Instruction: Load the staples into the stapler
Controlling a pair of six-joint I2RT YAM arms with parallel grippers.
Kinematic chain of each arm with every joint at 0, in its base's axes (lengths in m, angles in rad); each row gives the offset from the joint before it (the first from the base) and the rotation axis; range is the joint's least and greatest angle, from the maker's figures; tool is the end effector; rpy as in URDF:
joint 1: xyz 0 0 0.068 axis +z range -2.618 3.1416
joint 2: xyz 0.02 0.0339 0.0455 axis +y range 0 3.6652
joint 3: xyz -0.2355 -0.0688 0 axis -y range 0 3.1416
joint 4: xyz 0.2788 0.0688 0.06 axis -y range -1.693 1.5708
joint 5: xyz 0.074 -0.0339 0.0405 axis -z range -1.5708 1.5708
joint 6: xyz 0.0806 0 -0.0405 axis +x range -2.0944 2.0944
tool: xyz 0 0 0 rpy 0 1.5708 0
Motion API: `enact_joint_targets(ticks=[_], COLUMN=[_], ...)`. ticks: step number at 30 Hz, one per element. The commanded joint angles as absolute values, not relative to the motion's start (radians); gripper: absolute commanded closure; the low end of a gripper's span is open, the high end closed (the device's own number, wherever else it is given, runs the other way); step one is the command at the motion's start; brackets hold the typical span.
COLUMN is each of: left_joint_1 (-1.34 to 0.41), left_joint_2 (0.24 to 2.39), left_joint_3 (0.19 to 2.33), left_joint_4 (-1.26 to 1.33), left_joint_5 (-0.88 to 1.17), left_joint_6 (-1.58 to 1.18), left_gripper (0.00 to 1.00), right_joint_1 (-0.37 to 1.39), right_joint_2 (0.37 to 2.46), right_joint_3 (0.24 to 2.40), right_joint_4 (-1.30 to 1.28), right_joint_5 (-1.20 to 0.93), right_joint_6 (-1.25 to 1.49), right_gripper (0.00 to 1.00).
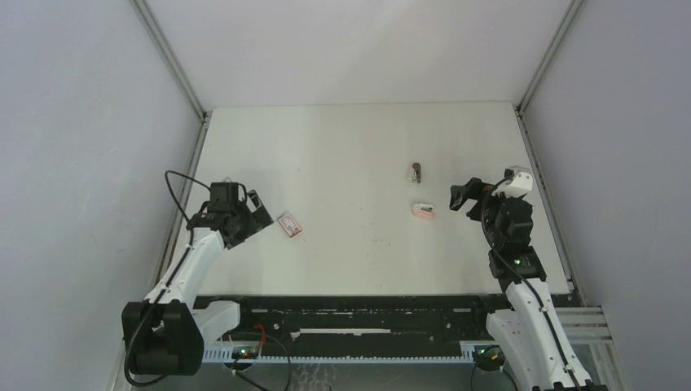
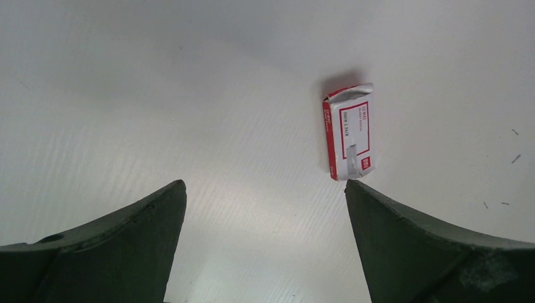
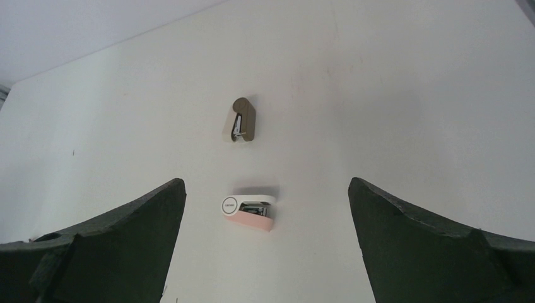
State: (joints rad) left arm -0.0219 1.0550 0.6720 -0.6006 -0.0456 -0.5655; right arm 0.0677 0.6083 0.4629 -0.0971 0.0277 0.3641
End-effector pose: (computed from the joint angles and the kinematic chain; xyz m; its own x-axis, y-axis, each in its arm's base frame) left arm 0.2705 -0.0022 0.1412 -0.7009 -0.5201 -0.4881 -0.4488 0.8535 -0.2648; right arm 0.2609 0.0155 0.2299 -0.2384 0.3406 -0.9095 0.0472 0.9394 0.3395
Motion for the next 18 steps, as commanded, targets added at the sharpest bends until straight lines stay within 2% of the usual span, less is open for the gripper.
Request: enact_joint_targets(ticks=[1, 10, 18], left_joint_1=[-0.023, -0.140, -0.184], left_joint_2=[1.087, 1.259, 1.460], left_joint_3=[0.713, 0.790, 0.905], left_joint_4=[-0.562, -0.531, -0.524], left_joint_5=[0.050, 0.073, 0.078], left_joint_6=[-0.523, -0.473, -0.434], left_gripper=[0.00, 0.06, 0.05], right_joint_1=[0.067, 0.066, 0.067], right_joint_2=[0.593, 0.608, 0.569], right_joint_3=[0.468, 0.469, 0.468], right_joint_4=[-0.086, -0.068, -0.072], right_joint_5=[-0.009, -0.061, -0.079], right_joint_6=[0.413, 0.436, 0.434], right_gripper=[0.00, 0.00, 0.00])
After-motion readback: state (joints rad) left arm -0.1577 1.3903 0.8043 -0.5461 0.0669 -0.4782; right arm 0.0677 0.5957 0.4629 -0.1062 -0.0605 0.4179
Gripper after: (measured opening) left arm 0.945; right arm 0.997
